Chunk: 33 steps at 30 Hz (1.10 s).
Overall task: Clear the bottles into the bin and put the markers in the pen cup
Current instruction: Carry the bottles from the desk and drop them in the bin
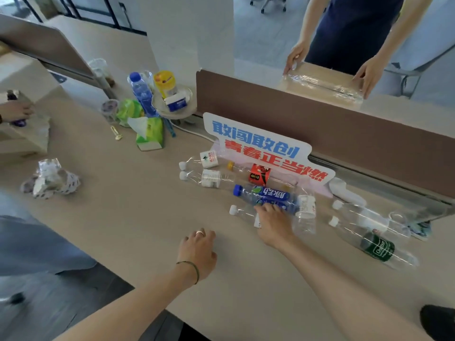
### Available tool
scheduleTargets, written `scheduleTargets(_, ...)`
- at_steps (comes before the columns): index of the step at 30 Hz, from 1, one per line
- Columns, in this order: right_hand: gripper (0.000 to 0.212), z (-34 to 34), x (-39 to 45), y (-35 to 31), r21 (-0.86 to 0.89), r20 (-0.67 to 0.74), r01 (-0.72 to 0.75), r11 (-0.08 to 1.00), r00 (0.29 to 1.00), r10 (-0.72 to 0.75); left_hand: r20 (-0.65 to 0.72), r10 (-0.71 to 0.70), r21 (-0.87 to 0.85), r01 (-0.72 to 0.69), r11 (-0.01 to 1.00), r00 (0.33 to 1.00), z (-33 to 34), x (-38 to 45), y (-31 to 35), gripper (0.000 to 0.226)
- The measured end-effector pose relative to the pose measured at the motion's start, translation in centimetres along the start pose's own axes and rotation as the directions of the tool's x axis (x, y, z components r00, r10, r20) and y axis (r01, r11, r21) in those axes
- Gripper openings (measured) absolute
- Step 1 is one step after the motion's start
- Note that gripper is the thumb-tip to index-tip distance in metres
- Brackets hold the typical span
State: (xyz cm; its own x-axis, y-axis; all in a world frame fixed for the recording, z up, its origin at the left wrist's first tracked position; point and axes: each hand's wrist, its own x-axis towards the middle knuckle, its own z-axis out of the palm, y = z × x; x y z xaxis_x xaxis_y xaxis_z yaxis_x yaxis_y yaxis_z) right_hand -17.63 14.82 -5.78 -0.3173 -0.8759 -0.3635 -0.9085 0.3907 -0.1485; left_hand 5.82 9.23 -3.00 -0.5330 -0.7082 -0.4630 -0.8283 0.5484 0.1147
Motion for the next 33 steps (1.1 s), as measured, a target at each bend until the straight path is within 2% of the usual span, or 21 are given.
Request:
scheduleTargets(5, 0.077, 2.2, -0.6, -0.9, 0.048, 0.111, -0.077, 0.996, 0.991, 0.071, 0.024, -0.002, 0.022, 0.002, 1.0, 1.0, -0.8, 1.4, -2.4, 0.047)
scheduleTargets(8, 0.079, 2.1, -1.6, -1.4, 0.101, 0.102, -0.121, 0.987, 0.989, 0.111, 0.031, 0.019, 0.064, -0.021, 0.998, 0.999, -1.4, 2.7, -2.9, 0.047)
scheduleTargets(12, 0.071, -0.5, -3.5, -1.2, 0.216, 0.039, -0.21, 0.954, 0.978, 0.206, 0.048, 0.088, 0.098, -0.092, 0.991, 0.995, -2.1, 4.4, -1.4, 0.048)
scheduleTargets(16, 0.068, -3.2, -6.0, 0.6, 0.297, -0.051, -0.324, 0.898, 0.934, 0.354, 0.019, 0.221, 0.142, -0.221, 0.965, 0.975, -2.8, 6.8, 2.3, 0.052)
scheduleTargets(20, 0.062, -4.5, -8.2, 2.9, 0.408, -0.043, -0.439, 0.8, 0.866, 0.498, -0.056, 0.406, 0.246, -0.381, 0.891, 0.912, -3.9, 10.0, 6.5, 0.069)
scheduleTargets(23, 0.062, -5.0, -9.9, 4.1, 0.482, -0.035, -0.471, 0.739, 0.832, 0.553, -0.07, 0.494, 0.327, -0.449, 0.832, 0.866, -4.7, 12.4, 9.4, 0.077)
scheduleTargets(26, 0.065, -5.1, -11.0, 5.0, 0.5, -0.026, -0.489, 0.715, 0.816, 0.577, -0.035, 0.516, 0.379, -0.467, 0.799, 0.856, -4.4, 14.5, 11.6, 0.08)
scheduleTargets(33, 0.072, -4.7, -11.4, 6.2, 0.524, -0.019, -0.51, 0.682, 0.793, 0.609, 0.039, 0.48, 0.371, -0.459, 0.807, 0.876, -1.1, 15.6, 12.5, 0.081)
